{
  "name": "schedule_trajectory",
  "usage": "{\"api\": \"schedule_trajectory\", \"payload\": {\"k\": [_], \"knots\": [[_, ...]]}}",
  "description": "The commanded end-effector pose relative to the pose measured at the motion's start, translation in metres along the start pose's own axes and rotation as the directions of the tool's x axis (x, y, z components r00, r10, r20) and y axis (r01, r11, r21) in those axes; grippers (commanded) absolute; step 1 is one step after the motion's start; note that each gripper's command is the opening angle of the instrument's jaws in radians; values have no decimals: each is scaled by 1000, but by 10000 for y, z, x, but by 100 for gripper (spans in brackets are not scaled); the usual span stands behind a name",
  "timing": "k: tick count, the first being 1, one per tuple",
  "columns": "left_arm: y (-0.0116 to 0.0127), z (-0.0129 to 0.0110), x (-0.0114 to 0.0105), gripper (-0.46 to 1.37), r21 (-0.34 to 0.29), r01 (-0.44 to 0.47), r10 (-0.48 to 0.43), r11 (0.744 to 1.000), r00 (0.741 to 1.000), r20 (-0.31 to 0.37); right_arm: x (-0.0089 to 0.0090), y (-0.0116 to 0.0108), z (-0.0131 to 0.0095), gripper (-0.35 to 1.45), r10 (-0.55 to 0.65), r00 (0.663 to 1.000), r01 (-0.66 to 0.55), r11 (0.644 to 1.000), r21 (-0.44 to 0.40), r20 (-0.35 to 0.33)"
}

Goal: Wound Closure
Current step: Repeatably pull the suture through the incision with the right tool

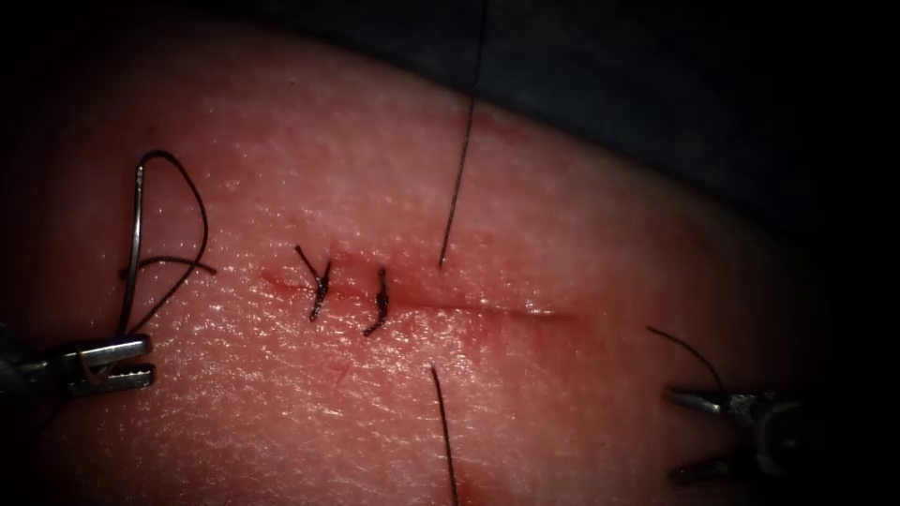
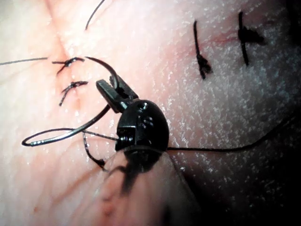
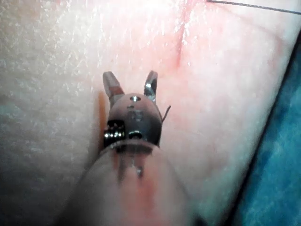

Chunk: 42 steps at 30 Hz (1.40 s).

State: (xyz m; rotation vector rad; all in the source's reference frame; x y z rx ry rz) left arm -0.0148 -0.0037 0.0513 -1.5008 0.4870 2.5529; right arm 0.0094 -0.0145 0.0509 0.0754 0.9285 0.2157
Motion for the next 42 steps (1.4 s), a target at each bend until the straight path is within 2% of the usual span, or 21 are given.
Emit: {"api": "schedule_trajectory", "payload": {"k": [1, 8, 18, 25, 38, 40, 42], "knots": [[0, 0, 0, -35, -5, 0, 0, 1000, 1000, 0, -1, 0, 2, 114, 1, 1000, -1, 1000, 3, 0], [0, 1, 0, -35, -7, 0, 0, 1000, 1000, -2, -1, 5, 43, 108, 2, 1000, -2, 1000, 13, -21], [1, 2, 0, -35, -7, 0, 0, 1000, 1000, -3, 19, 3, 108, 106, -12, 998, 15, 999, 39, -57], [0, 1, 0, -35, -7, -1, 1, 1000, 1000, -3, 31, -3, 133, 104, -11, 997, 15, 998, 57, -75], [0, 0, 0, -35, -7, -1, 1, 1000, 1000, -3, 37, -19, 177, 98, -43, 994, 51, 996, 72, -105], [1, 0, 0, -35, -7, -1, 1, 1000, 1000, -3, 39, -21, 182, 93, -46, 993, 55, 996, 74, -111], [1, 0, 0, -35, -8, -1, 1, 1000, 1000, -3, 40, -21, 184, 70, -51, 992, 61, 995, 83, -118]]}}
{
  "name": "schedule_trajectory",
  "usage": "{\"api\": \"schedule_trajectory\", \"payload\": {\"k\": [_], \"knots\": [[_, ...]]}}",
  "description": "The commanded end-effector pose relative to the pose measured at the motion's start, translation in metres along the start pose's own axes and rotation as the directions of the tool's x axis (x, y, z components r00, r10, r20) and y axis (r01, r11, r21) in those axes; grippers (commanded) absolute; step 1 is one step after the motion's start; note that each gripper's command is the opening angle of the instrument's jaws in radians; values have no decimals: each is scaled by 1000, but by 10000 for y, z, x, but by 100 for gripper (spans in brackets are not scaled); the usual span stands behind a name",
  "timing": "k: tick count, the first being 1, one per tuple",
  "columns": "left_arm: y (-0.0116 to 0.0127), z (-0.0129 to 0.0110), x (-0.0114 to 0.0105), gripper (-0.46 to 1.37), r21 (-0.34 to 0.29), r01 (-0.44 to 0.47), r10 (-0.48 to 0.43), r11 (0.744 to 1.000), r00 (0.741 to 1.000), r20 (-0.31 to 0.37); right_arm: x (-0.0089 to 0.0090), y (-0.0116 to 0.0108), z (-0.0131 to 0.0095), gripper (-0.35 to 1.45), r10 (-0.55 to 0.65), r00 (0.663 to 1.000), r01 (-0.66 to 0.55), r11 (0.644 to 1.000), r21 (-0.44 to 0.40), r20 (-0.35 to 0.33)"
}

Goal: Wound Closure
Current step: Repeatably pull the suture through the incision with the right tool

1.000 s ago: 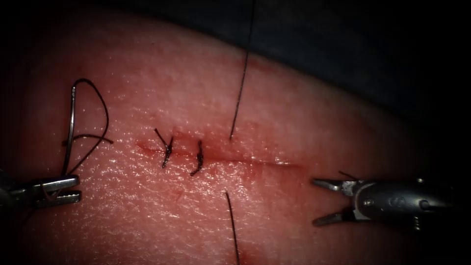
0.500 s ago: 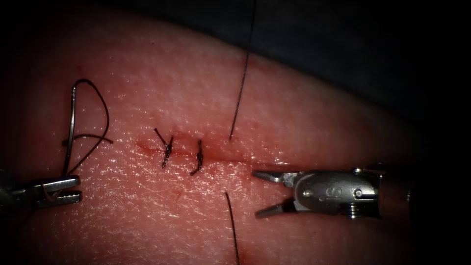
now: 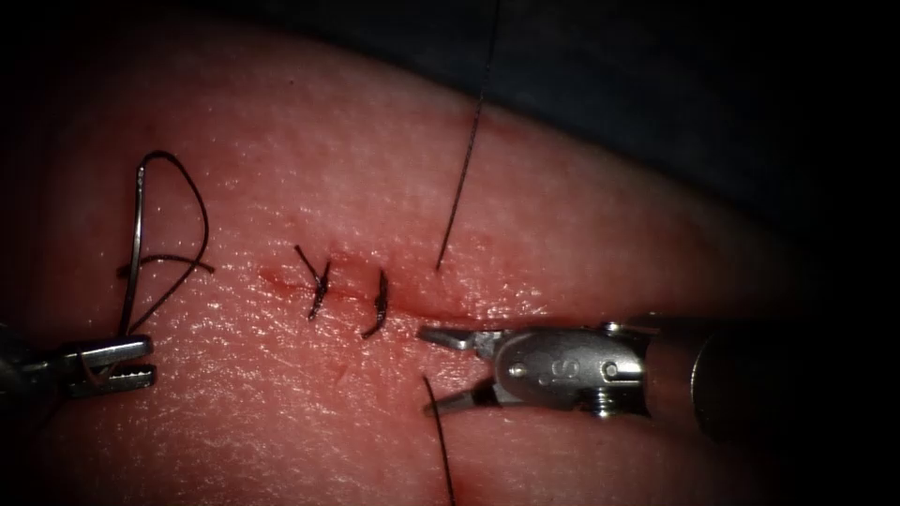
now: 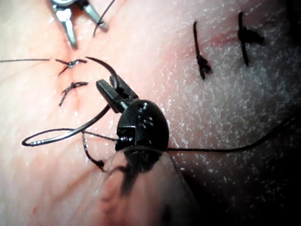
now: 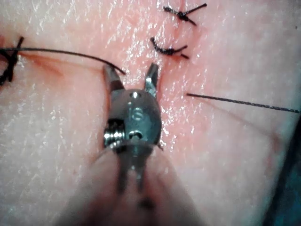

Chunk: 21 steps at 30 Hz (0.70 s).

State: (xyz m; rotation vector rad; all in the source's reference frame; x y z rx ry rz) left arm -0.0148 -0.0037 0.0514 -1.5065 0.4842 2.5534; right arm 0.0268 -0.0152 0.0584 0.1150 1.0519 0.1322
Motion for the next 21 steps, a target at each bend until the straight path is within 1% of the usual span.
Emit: {"api": "schedule_trajectory", "payload": {"k": [1, 2, 3, 5, 9, 16, 19, 21], "knots": [[0, -1, 0, -35, -5, 0, 0, 1000, 1000, 0, 0, -1, 0, -7, -10, 1000, 11, 1000, 29, -18], [0, -1, 0, -35, -5, 0, 0, 1000, 1000, -1, 0, -1, -1, -35, -14, 1000, 14, 999, 36, -22], [-1, -1, 0, -35, -5, 0, 0, 1000, 1000, -1, 0, 0, -2, -35, -20, 1000, 21, 998, 59, -19], [-1, -1, 0, -35, -6, 0, 0, 1000, 1000, -1, 1, 1, -3, -35, -27, 1000, 28, 998, 51, -7], [-1, -1, 0, -35, -5, 0, 0, 1000, 1000, -1, 6, 0, -5, -35, -51, 999, 51, 997, 54, -7], [-1, -1, 0, -35, -5, 0, 0, 1000, 1000, -1, 20, -3, -13, -35, -93, 995, 94, 994, 54, -22], [-1, -1, 0, -35, -5, 0, 0, 1000, 1000, -1, 24, -8, -16, -35, -115, 993, 117, 991, 65, -33], [-1, -1, 0, -35, -5, 0, 0, 1000, 1000, -1, 27, -15, -19, -35, -129, 991, 132, 989, 73, -45]]}}
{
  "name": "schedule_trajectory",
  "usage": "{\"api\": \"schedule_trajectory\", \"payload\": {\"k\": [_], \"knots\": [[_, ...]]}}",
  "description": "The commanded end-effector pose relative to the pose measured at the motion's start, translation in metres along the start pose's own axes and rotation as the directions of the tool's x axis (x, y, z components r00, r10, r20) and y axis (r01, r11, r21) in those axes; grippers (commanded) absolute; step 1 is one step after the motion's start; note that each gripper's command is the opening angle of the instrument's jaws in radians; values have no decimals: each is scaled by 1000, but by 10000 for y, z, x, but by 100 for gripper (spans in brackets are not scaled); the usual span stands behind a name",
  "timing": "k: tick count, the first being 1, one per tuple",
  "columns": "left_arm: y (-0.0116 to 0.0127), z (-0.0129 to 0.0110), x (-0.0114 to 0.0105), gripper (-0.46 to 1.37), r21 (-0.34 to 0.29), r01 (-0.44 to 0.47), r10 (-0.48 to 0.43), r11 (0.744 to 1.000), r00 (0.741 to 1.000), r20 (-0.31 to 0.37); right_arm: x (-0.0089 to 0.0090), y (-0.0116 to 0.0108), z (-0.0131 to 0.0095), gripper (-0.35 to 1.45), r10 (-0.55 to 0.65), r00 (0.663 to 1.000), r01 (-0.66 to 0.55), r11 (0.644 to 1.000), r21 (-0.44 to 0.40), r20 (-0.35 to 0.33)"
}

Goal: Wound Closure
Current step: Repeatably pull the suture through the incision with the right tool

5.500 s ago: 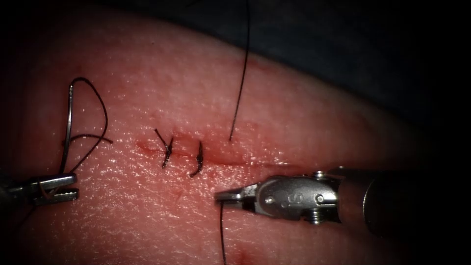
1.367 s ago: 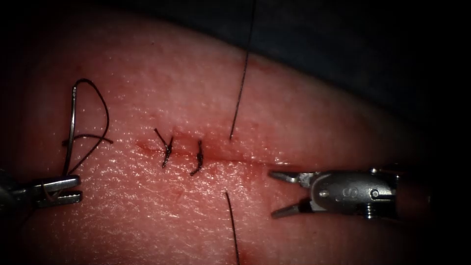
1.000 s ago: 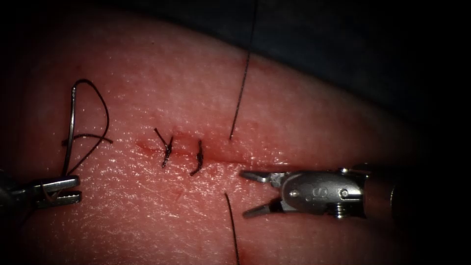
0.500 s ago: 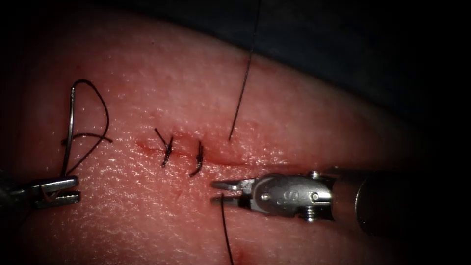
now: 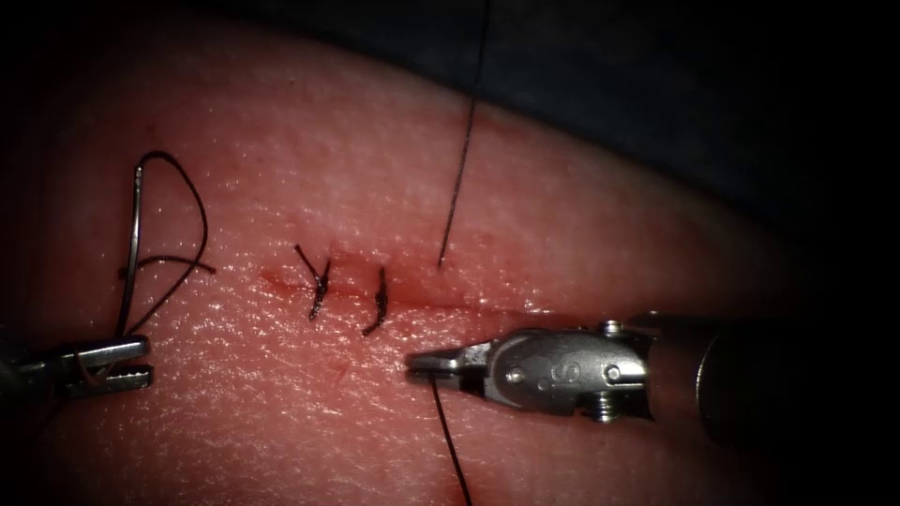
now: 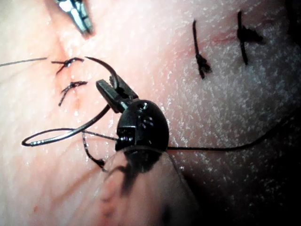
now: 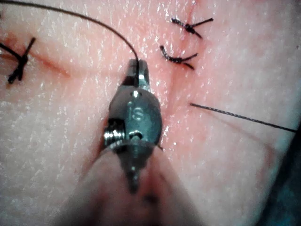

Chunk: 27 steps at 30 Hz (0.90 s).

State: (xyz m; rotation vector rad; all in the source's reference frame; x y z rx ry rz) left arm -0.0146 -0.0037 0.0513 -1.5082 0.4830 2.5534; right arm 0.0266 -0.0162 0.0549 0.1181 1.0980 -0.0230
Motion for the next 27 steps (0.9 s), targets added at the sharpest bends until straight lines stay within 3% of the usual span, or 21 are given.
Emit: {"api": "schedule_trajectory", "payload": {"k": [1, 11, 27], "knots": [[0, 0, 0, -35, -4, 0, 0, 1000, 1000, 0, 1, -4, -1, -35, -7, 1000, 7, 1000, 6, -4], [0, 1, 0, -35, -4, 0, 0, 1000, 1000, 1, 26, -59, -15, -35, -39, 999, 36, 995, 97, 25], [0, 2, 1, -35, -3, 1, -1, 1000, 1000, 1, 51, -144, -38, -35, -112, 993, 100, 971, 219, 42]]}}
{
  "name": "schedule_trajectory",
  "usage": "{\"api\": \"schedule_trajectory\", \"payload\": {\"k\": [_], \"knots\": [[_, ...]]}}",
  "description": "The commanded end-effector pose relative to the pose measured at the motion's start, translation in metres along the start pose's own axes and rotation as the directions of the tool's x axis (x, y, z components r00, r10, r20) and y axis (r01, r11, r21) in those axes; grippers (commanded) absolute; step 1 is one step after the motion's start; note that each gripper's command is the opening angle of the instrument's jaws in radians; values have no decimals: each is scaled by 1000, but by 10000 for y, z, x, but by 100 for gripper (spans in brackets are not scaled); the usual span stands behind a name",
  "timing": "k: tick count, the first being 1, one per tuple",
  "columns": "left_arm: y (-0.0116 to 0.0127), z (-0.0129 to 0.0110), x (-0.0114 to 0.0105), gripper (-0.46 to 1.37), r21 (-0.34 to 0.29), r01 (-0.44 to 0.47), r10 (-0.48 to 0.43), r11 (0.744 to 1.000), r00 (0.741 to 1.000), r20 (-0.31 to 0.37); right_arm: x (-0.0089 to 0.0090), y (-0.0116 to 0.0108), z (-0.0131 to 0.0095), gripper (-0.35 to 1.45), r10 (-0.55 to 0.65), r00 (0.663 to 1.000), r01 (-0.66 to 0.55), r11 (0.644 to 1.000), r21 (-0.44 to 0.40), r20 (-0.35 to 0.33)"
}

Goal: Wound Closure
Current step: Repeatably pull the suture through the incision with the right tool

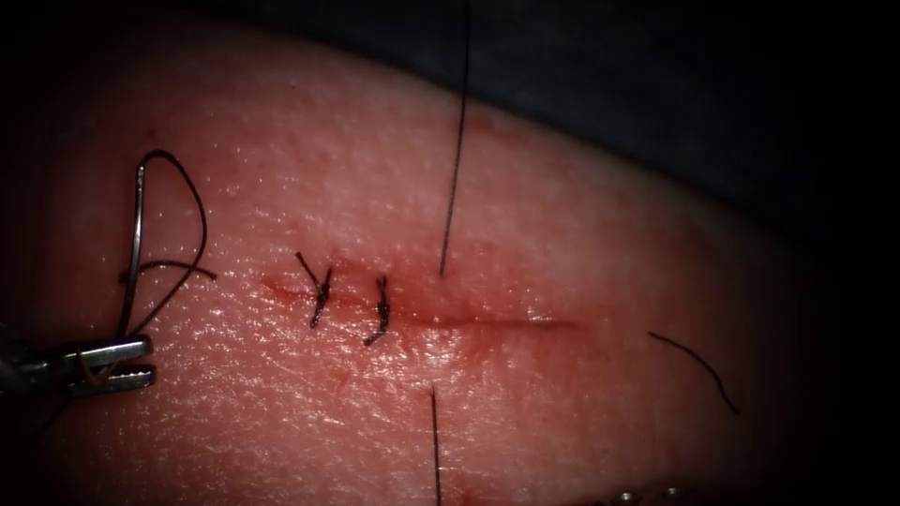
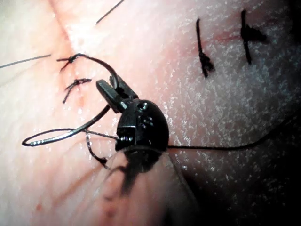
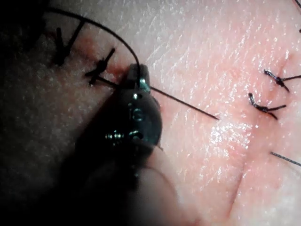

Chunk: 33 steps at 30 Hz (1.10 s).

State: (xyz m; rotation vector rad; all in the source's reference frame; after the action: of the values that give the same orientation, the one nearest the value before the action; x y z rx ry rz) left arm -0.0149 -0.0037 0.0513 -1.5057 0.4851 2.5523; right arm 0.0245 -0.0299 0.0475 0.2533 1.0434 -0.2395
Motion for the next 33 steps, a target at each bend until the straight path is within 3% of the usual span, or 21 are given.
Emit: {"api": "schedule_trajectory", "payload": {"k": [1, 15, 24, 29, 31, 33], "knots": [[0, 0, 0, -35, -5, 0, 0, 1000, 1000, 0, 3, -4, 0, -35, 1, 1000, -1, 1000, 7, -2], [0, 0, 0, -35, -5, 0, 0, 1000, 1000, 0, 35, -59, 2, -35, 23, 1000, -22, 992, 121, -14], [1, 0, 1, -35, -5, 0, 0, 1000, 1000, 0, 50, -98, 6, -35, 85, 996, -74, 966, 249, -32], [1, 0, 1, -35, -5, 0, 0, 1000, 1000, 0, 50, -92, 1, -35, 122, 992, -110, 955, 275, -26], [1, 0, 1, -35, -5, 0, 0, 1000, 1000, 0, 46, -85, -5, 27, 125, 992, -120, 967, 224, -11], [1, 0, 1, -35, -6, 0, 0, 1000, 1000, 0, 42, -80, -10, 64, 128, 992, -127, 975, 182, 7]]}}
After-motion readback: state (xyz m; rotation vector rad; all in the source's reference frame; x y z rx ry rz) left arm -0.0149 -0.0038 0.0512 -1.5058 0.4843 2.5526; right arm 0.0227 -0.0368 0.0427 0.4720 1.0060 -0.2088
